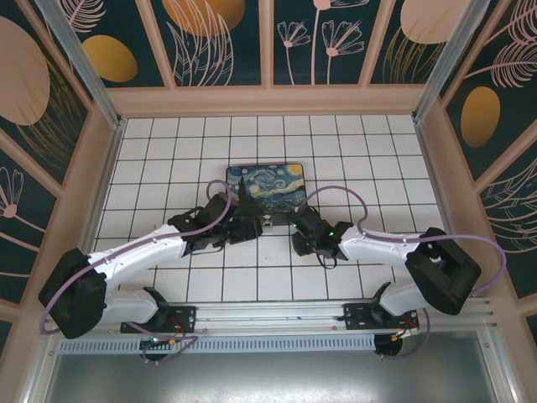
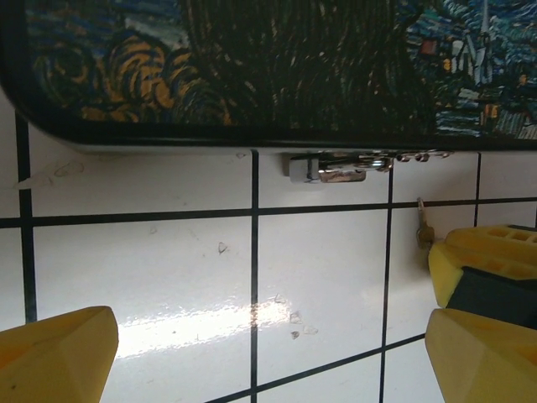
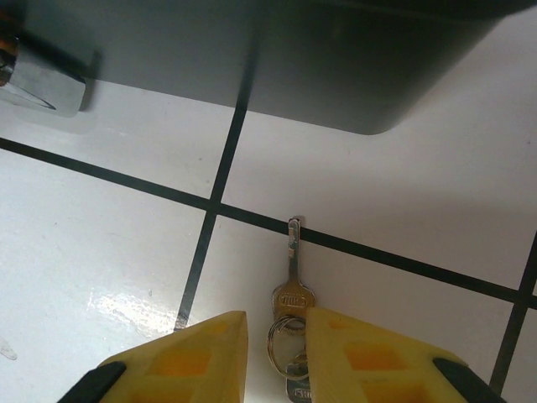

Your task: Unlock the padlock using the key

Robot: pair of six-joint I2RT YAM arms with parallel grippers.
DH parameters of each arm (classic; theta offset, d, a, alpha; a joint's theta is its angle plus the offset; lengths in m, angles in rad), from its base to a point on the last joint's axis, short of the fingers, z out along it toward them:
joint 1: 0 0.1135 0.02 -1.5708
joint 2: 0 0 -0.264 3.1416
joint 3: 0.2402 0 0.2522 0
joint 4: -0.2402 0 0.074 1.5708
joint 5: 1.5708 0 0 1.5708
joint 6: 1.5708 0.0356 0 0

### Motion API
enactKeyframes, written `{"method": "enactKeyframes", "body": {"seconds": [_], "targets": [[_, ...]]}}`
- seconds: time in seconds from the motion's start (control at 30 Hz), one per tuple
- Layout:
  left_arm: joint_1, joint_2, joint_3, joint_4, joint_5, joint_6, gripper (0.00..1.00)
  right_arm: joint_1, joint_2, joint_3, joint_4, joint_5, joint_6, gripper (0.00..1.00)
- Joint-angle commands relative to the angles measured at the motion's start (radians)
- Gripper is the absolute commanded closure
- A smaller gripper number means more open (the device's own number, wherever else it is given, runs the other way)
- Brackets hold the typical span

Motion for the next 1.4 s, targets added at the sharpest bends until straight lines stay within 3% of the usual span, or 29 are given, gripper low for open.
{"method": "enactKeyframes", "body": {"seconds": [0.0,0.4,0.63,0.83,0.93,1.03,1.17,1.37], "targets": [[0.0,0.012,0.029,-0.012,-0.005,0.024,0.06,0.009,0.011,0.0,-0.012,0.025,-0.019,0.73],[0.007,0.018,0.04,-0.016,-0.007,0.034,0.06,0.015,0.043,0.006,-0.012,0.024,-0.034,0.74],[0.01,0.024,0.057,-0.024,-0.007,0.06,0.07,0.015,0.058,0.015,-0.034,0.035,-0.024,0.94],[0.009,0.021,0.119,-0.029,0.057,0.107,0.08,0.009,-0.001,0.025,-0.067,0.04,-0.053,0.99],[0.008,0.015,0.118,0.036,0.147,0.066,0.09,-0.009,-0.08,0.036,-0.083,-0.051,-0.082,0.99],[0.008,0.036,0.087,0.162,0.264,-0.012,0.12,-0.061,-0.193,0.027,-0.059,-0.231,-0.089,0.99],[0.009,0.092,0.082,0.246,0.308,-0.052,0.17,-0.134,-0.311,0.012,-0.01,-0.429,-0.081,0.99],[0.015,0.118,0.026,0.426,0.379,-0.183,0.26,-0.205,-0.389,0.009,0.061,-0.62,-0.041,0.98]]}}
